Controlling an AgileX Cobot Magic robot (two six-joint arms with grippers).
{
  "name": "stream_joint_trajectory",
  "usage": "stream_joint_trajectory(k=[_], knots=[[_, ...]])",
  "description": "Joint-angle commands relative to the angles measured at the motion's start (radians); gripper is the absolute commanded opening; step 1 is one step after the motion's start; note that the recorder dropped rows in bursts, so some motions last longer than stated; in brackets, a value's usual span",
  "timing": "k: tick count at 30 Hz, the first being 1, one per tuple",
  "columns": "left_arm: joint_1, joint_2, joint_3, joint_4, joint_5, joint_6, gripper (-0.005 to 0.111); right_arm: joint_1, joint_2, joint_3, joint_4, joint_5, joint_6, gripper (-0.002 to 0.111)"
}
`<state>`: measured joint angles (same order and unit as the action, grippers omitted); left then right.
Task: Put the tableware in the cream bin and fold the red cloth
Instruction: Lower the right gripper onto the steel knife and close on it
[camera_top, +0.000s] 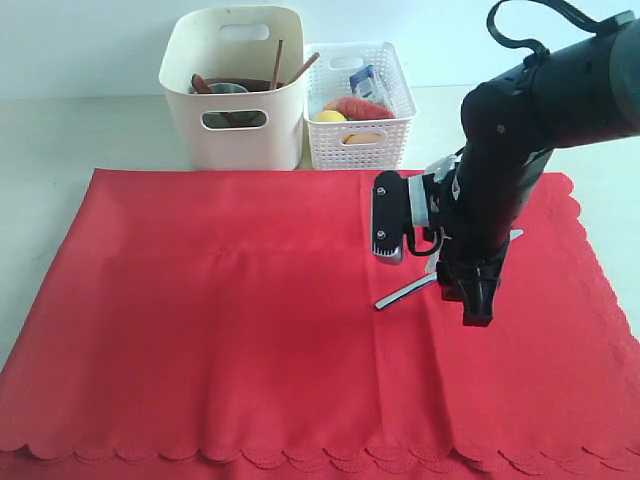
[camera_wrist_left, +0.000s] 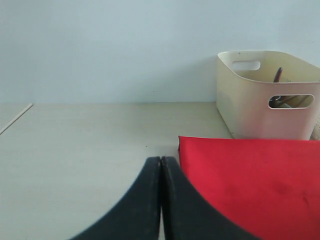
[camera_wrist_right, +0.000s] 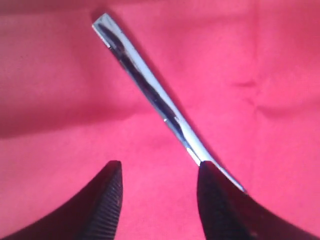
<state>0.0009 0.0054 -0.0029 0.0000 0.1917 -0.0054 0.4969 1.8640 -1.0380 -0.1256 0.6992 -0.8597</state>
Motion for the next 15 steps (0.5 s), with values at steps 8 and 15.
stream_joint_trajectory(k=[8,15], knots=[[0.002,-0.005,0.003,0.0,-0.004,-0.006,0.002,0.003,0.068,0.006,-0.012,-0.086,-0.168,0.046],[0.002,-0.005,0.003,0.0,-0.004,-0.006,0.002,0.003,0.08,0.006,-0.014,-0.119,-0.195,0.046]])
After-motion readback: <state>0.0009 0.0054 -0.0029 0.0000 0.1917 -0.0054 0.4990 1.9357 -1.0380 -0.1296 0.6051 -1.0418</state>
